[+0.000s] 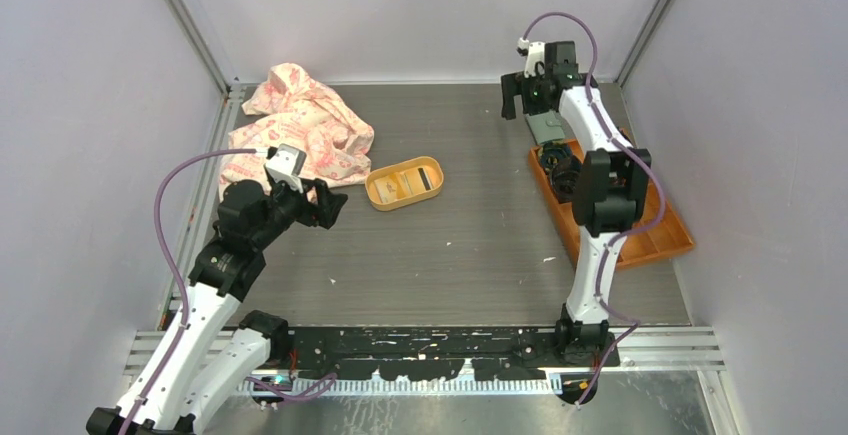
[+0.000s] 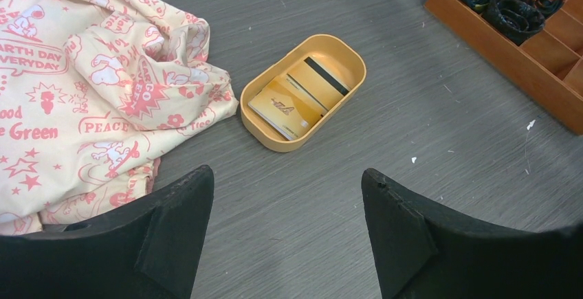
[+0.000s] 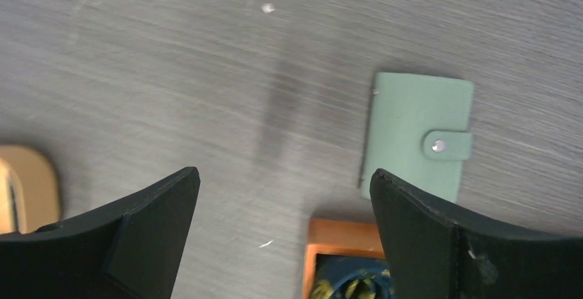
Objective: Put the credit cards into the card holder
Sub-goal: Move the card holder to the center of the board.
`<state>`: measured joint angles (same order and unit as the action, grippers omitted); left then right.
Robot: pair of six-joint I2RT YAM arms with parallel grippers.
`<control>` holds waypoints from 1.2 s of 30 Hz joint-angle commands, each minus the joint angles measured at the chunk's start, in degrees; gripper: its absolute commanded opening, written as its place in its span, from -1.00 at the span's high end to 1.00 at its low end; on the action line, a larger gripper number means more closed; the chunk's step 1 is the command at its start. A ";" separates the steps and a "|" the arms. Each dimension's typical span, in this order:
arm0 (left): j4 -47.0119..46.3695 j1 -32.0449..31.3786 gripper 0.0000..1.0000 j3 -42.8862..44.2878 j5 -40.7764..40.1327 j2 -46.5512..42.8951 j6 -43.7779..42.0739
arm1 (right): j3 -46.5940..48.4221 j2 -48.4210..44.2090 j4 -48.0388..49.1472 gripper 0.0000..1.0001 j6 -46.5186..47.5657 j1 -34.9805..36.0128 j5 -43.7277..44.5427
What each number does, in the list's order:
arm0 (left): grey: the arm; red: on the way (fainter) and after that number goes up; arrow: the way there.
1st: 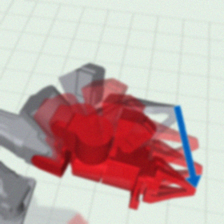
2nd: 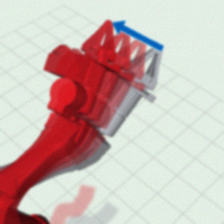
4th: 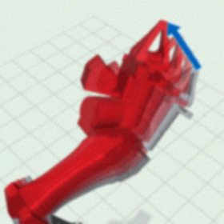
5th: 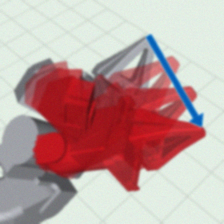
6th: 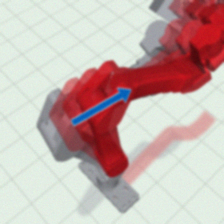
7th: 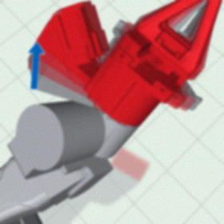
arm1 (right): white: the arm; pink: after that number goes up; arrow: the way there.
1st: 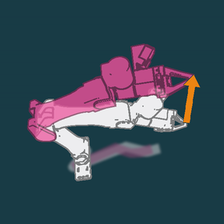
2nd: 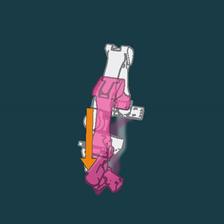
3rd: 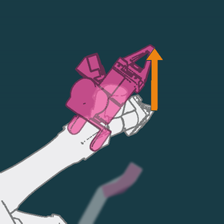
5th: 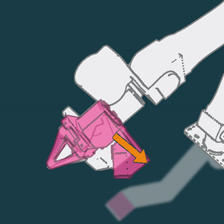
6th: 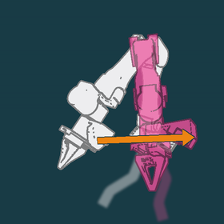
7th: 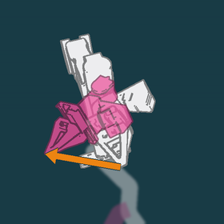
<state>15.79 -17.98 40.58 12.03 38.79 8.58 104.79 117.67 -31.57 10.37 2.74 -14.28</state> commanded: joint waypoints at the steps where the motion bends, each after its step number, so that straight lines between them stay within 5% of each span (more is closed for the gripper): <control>1: -1.21 0.21 -0.57 2.49 -0.07 -0.46 -0.09 | 13.96 8.01 -9.62 -0.99 2.16 -1.94 5.49; 7: -1.06 0.22 -0.56 2.53 -0.26 -0.27 -0.23 | 27.02 18.96 -15.45 -0.99 1.08 -5.25 10.67; 27: -1.29 0.22 -0.55 2.58 0.62 0.16 0.03 | 26.54 26.81 -18.50 -0.97 4.51 -5.90 2.52; 36: -1.20 0.22 -0.55 2.58 0.62 0.32 -0.14 | 26.02 25.27 -15.21 -0.29 5.63 -3.03 2.72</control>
<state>16.23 -17.98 40.71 12.03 39.16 8.58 129.80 143.74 -48.86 15.14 -2.28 -9.78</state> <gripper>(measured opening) 0.776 0.724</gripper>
